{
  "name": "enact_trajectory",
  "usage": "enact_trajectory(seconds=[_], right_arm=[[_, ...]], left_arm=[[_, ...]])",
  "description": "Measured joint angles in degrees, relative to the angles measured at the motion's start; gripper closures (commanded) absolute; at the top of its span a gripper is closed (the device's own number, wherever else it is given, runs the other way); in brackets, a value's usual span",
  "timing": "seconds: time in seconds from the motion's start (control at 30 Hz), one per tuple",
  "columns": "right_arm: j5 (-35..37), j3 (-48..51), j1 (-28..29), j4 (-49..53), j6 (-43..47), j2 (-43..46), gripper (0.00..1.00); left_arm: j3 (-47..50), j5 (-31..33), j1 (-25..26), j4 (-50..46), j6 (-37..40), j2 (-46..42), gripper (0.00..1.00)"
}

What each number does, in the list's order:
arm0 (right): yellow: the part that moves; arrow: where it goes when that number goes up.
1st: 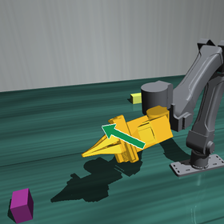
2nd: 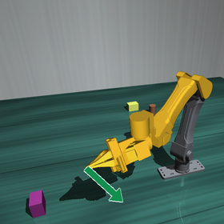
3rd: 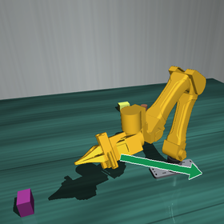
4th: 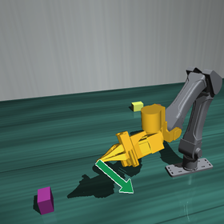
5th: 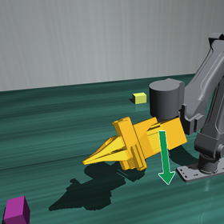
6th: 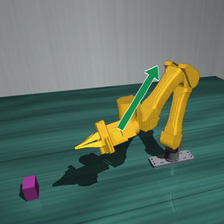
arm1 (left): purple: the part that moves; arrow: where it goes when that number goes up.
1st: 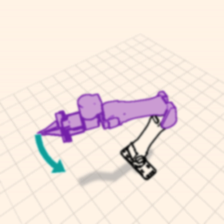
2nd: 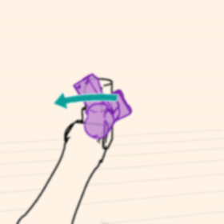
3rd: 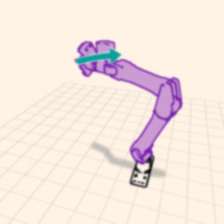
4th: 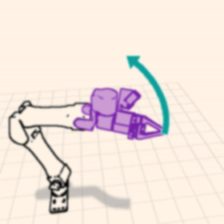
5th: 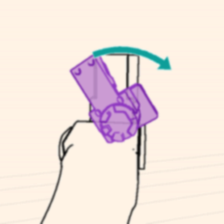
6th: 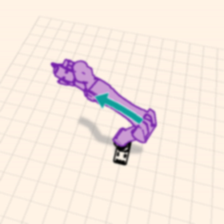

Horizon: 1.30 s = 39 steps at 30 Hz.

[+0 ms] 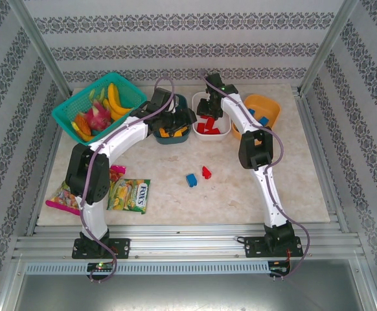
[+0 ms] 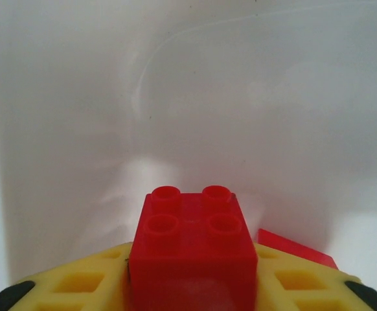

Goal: Sort the legos into containers by color

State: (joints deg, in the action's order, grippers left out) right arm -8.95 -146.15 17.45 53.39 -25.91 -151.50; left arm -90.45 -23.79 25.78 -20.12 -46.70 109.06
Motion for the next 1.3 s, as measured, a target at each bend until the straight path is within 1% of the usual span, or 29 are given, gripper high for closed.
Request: enact_trajectory(seconds=[0.03,0.1,0.3,0.4,0.5,0.63,0.73,0.83,0.93,1.03,1.13,1.3], right_arm=[[-0.02,-0.22,0.0,0.17,-0.17,0.0,0.46],[-0.13,-0.57,0.0,0.24,-0.48,0.0,0.45],[0.17,-0.9,0.28,0.85,-0.09,0.28,0.46],[1.03,1.46,0.83,0.81,0.79,3.34,0.45],[2.29,11.06,2.19,-1.46,1.57,12.48,0.42],[3.96,29.97,5.33,-7.3,2.29,30.34,0.4],[4.17,43.36,7.89,-11.1,2.38,42.14,0.39],[3.98,55.06,10.54,-13.29,3.63,49.7,0.39],[3.61,65.42,12.81,-13.77,4.92,52.94,0.37],[3.3,73.02,14.36,-13.07,5.73,53.18,0.37],[3.08,76.39,15.08,-11.87,6.84,53.07,0.37],[2.84,76.56,16.11,-12.15,8.33,51.3,0.4]], left_arm=[[0.0,-0.02,-0.02,0.0,0.0,0.09,0.33],[0.0,-0.07,-0.02,0.0,0.0,0.09,0.33],[-0.02,-0.22,-0.02,0.0,0.0,0.09,0.33],[0.28,-0.22,-0.04,0.11,0.07,-0.17,0.33],[4.42,-0.2,-0.04,0.55,0.24,-3.37,0.33],[14.88,-0.2,-0.04,0.76,0.22,-12.39,0.33],[22.18,-0.17,-0.04,0.61,0.24,-19.19,0.33],[28.02,-0.15,-0.04,0.15,0.31,-25.0,0.33],[33.05,-0.22,-0.04,-0.17,0.52,-29.51,0.33],[37.11,-0.68,-0.02,-0.26,0.66,-32.65,0.33],[40.33,-1.66,-0.02,-0.22,0.66,-34.99,0.33],[43.67,-2.8,0.17,-0.04,0.59,-37.16,0.33]])
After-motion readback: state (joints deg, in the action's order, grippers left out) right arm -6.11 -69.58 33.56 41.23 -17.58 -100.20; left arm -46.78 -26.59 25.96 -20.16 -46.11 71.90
